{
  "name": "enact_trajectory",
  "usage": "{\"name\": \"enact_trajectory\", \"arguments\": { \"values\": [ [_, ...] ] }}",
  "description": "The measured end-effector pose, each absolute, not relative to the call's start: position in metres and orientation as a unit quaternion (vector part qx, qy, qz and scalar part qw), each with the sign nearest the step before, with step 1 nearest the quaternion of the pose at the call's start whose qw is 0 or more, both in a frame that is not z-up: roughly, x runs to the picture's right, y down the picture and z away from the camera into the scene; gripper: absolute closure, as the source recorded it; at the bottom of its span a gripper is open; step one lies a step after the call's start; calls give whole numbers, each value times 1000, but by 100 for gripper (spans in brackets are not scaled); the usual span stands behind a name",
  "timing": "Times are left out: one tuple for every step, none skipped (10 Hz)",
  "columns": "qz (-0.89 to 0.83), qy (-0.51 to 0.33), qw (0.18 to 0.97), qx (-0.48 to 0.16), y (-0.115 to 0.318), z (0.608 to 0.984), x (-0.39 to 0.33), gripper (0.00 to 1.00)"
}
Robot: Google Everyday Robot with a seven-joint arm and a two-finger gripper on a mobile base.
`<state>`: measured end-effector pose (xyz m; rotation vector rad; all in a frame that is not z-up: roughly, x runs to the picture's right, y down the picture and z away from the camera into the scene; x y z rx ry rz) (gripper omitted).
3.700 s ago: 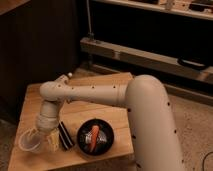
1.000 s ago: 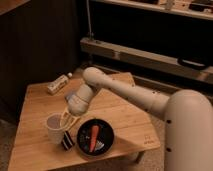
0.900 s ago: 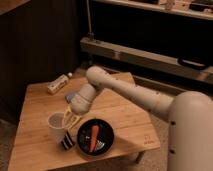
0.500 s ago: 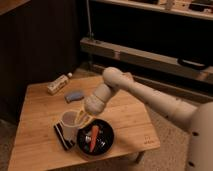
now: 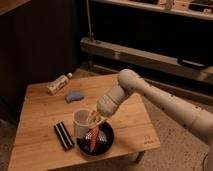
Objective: Place the ceramic cup in the ceramic bowl
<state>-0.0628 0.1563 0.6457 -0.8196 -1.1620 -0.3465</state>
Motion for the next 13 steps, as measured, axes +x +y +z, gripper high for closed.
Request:
{"name": "enact_trajectory", "arguments": {
  "values": [
    [-156,-519,752,-375,159,649,-61,83],
    [-155,-509,759,-375,163,652,-59,83],
    [-154,-501,763,-378,167,657,-58,83],
    [-152,-495,766,-380,170,661,-56,83],
    [-149,-493,767,-383,173,664,-55,83],
    [-146,-492,766,-387,177,669,-55,83],
    [-146,-492,765,-389,180,673,-57,83],
    [-145,-493,763,-393,183,677,-59,83],
    [-144,-494,760,-397,186,681,-61,83],
    [-144,-495,758,-400,188,684,-63,83],
    [-144,-495,757,-402,190,686,-64,83],
    [-144,-496,755,-403,191,687,-65,77],
    [-144,-496,755,-404,192,688,-65,69]
  ]
}}
